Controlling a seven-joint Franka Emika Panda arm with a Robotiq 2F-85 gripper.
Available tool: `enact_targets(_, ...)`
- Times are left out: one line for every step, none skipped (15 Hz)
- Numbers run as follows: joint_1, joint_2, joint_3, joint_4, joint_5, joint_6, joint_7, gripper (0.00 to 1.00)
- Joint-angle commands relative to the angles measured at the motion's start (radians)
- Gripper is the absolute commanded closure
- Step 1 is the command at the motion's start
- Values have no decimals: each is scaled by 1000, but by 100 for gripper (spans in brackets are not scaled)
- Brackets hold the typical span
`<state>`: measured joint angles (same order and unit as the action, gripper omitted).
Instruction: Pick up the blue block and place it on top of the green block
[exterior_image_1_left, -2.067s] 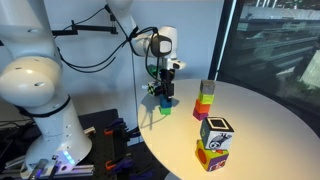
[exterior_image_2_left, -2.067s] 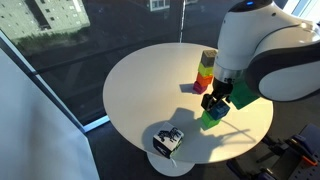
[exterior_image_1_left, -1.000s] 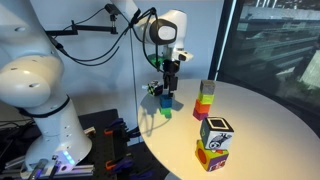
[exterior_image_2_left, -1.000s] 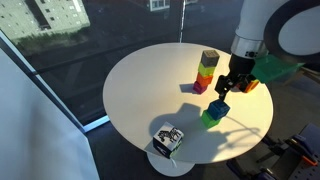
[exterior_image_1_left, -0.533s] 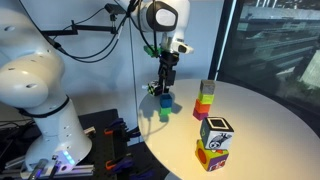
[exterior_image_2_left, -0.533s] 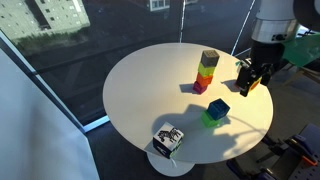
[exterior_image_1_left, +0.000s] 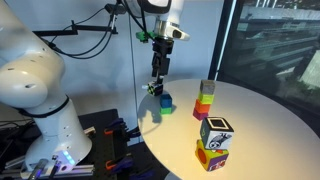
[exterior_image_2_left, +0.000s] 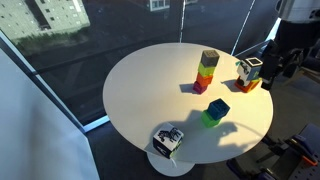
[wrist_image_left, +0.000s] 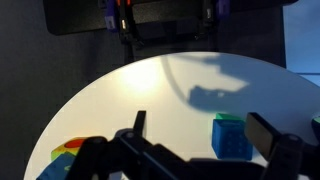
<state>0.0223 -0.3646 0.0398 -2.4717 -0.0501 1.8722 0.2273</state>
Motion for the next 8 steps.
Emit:
enact_targets(-9,-119,-8,-52,8,-3,-48,0)
enact_targets(-9,-138,-11,-62,10,3,-57,0)
enact_targets(-9,-157,-14,-70,12,8,-67,0)
enact_targets(-8,-175,-17,-77,14,9,-77,0)
enact_targets(-9,-189,-20,-83,15,12,-87,0)
enact_targets(-9,-200,-24,-86,16,12,-94,0)
enact_targets(-10,-209,-27,-89,18,13,-100,0)
enact_targets(-11,-214,-31,-91,19,15,-104,0)
